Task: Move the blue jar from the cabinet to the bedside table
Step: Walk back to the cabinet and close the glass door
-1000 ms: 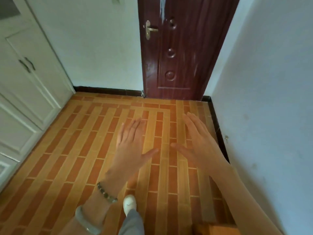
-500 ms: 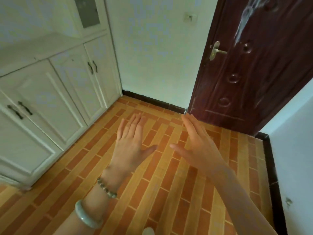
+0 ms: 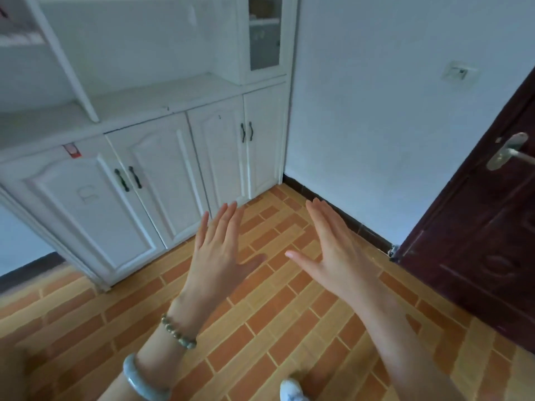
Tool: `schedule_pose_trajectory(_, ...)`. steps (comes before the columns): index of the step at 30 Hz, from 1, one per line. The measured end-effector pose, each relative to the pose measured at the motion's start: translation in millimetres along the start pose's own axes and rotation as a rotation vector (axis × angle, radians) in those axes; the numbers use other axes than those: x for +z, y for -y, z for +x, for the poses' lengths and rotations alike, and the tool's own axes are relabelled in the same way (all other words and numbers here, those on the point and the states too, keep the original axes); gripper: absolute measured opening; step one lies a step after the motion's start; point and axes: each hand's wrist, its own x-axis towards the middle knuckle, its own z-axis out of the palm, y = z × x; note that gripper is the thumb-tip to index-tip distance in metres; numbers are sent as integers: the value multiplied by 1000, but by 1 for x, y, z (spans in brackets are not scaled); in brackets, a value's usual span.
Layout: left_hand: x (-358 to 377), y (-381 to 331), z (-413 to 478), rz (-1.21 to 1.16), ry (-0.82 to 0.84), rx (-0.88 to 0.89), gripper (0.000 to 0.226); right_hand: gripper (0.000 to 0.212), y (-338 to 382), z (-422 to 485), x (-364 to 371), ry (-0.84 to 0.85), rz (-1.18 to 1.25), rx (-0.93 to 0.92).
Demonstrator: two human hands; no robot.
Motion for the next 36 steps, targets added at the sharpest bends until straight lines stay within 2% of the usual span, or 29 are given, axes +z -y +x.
schedule_pose_trajectory(7, 13, 7, 59, 62, -90, -200, 92, 88, -40, 96, 3, 67, 33, -208)
schedule_pose_trajectory(17, 9, 62, 77, 169, -125, -442, 90, 84, -17, 197, 46, 135, 123, -460)
schedule_pose_trajectory(23, 7, 135, 93, 216, -142, -543, 88, 83, 24, 265, 92, 161, 186, -567)
schedule_pose_trajectory(30, 5, 254, 131, 288, -174, -642, 90, 85, 89, 362, 161, 173, 172, -634)
schedule_pose_trajectory(36, -15, 342, 157, 354, -216, -650, 88, 85, 149, 435, 198, 168, 191, -685)
